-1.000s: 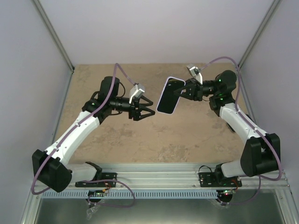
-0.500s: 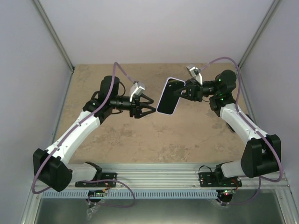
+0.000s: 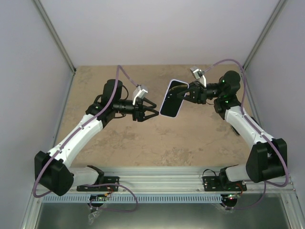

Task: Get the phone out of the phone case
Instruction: Pick up the phone at the center of the board, then remove the phone case from the phone.

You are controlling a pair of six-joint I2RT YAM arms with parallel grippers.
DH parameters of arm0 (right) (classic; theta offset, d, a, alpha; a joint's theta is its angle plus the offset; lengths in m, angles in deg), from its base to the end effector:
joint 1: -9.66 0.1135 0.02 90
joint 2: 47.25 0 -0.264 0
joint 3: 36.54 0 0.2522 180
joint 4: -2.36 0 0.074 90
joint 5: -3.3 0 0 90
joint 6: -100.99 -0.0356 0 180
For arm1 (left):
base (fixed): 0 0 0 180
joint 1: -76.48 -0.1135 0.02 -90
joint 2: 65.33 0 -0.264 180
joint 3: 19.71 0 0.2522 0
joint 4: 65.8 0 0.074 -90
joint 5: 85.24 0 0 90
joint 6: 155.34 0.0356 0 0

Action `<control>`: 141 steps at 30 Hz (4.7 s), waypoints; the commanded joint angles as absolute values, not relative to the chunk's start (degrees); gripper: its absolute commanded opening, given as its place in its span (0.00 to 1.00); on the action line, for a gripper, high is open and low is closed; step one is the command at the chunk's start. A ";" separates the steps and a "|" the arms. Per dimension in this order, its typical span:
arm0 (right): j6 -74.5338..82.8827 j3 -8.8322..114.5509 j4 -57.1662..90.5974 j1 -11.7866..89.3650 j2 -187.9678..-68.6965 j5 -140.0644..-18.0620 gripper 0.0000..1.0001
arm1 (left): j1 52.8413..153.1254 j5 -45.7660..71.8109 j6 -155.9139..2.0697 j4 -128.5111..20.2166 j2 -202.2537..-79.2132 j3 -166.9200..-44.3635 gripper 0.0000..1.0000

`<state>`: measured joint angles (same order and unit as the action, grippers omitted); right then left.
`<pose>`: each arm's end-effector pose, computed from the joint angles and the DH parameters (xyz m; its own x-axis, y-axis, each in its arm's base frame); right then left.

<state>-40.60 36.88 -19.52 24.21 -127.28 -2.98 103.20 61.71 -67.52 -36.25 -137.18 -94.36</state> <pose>0.2815 0.1096 0.3650 -0.5904 -0.0647 -0.8045 -0.7935 -0.1357 0.5933 0.2305 -0.1494 0.3346 -0.4365 0.1965 -0.8780 0.8978 0.1582 -0.4110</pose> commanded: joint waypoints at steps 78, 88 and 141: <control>0.18 56.24 31.89 26.25 -130.20 -36.70 0.83 | 101.44 61.23 -104.82 -60.26 -142.01 -90.35 0.00; 17.09 58.00 38.48 35.07 -127.74 -63.06 0.80 | 100.53 48.86 -111.26 -49.86 -145.15 -95.49 0.00; 27.48 49.14 23.30 58.51 -135.64 -102.03 0.47 | 97.67 45.69 -123.80 -54.37 -146.57 -90.99 0.00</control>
